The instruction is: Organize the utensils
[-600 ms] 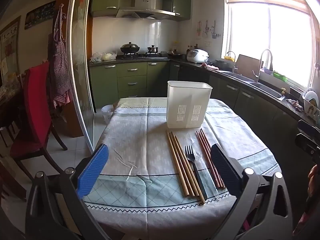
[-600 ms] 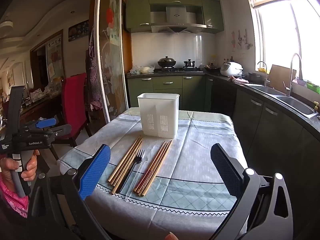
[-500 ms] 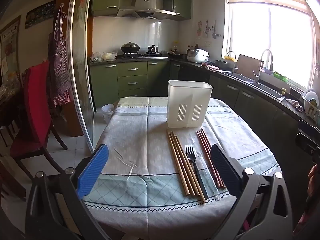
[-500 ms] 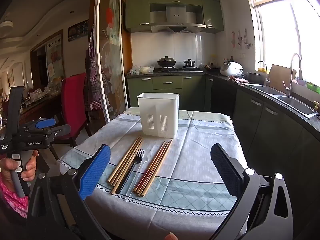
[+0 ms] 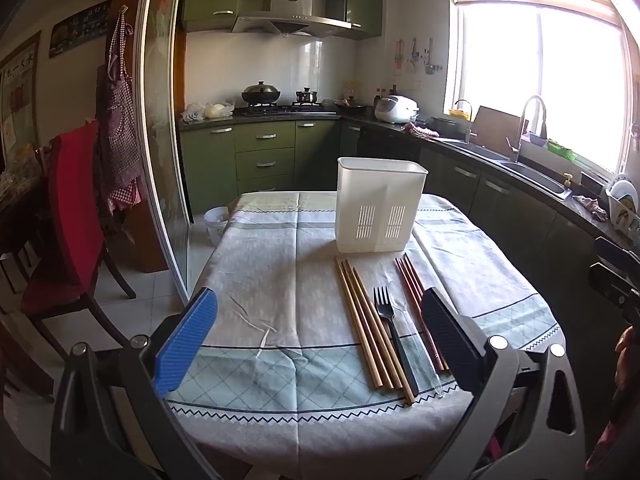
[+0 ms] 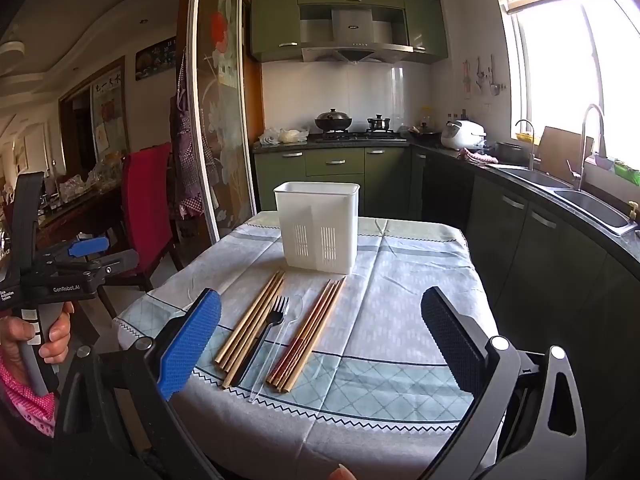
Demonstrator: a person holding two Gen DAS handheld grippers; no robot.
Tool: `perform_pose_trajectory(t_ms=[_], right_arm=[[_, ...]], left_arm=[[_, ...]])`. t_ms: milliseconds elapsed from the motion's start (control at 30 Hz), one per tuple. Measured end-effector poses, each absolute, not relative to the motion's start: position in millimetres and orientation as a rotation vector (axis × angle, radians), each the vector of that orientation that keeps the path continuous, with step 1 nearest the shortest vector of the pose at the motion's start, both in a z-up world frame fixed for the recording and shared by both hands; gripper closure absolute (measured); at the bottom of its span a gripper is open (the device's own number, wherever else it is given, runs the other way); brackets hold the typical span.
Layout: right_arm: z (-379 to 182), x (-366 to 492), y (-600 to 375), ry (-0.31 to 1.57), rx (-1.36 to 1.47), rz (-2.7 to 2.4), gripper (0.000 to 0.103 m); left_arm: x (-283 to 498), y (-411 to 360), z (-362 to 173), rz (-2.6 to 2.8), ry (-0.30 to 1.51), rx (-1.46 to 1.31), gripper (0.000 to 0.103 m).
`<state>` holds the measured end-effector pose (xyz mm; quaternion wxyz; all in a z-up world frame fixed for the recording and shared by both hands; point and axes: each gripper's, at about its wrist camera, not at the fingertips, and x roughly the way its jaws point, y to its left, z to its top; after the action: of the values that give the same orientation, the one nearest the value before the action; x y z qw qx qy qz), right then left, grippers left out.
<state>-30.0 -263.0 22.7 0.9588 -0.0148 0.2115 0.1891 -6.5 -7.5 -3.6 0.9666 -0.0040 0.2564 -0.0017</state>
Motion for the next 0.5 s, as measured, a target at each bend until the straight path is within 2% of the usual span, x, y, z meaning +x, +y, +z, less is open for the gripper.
perform_pose_trajectory(t_ms=[500], right_arm=[[22,-27,-263,0.435,-0.03,0.383,0.004]], left_arm=[[-3,2,-1,-0.009,0.528,-0.03,0.006]])
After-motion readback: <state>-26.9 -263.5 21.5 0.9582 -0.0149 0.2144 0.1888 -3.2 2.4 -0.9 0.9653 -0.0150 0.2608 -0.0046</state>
